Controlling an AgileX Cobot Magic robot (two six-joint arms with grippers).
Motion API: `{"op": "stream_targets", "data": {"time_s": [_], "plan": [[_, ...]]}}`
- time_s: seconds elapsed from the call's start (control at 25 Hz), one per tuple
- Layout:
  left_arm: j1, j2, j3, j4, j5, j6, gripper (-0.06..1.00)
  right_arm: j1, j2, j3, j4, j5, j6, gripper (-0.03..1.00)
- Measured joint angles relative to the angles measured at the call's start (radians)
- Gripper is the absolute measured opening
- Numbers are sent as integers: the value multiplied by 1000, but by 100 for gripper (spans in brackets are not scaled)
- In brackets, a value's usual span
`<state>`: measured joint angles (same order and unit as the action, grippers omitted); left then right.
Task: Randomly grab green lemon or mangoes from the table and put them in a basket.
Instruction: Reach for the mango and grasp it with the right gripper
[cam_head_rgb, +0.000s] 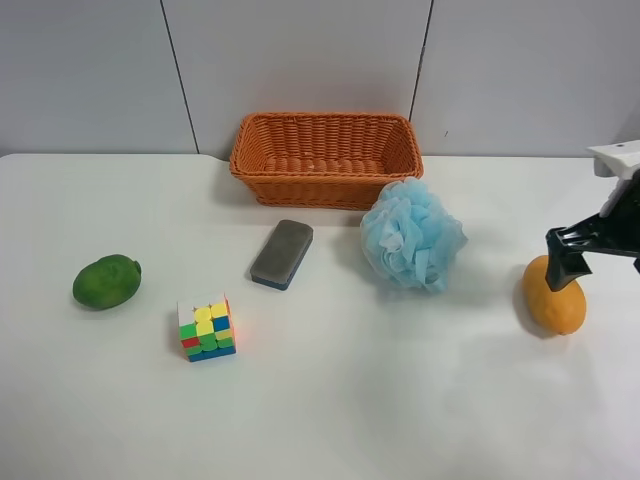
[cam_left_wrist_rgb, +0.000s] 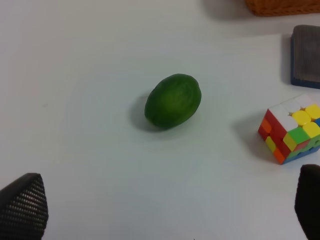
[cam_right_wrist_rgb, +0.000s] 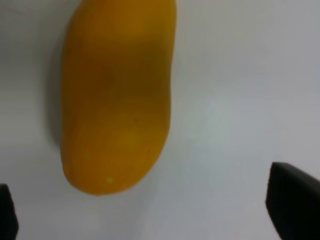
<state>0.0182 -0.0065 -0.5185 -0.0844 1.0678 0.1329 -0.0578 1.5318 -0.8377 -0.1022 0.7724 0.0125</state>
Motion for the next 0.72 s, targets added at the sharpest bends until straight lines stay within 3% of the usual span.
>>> {"op": "stream_targets", "data": {"time_s": [0.32,0.72], "plan": [[0,0,0,0,0,0,99,0,141,-1,0,-150,-13,99],[0,0,0,0,0,0,99,0,270,-4,0,-244,-22,99]]}}
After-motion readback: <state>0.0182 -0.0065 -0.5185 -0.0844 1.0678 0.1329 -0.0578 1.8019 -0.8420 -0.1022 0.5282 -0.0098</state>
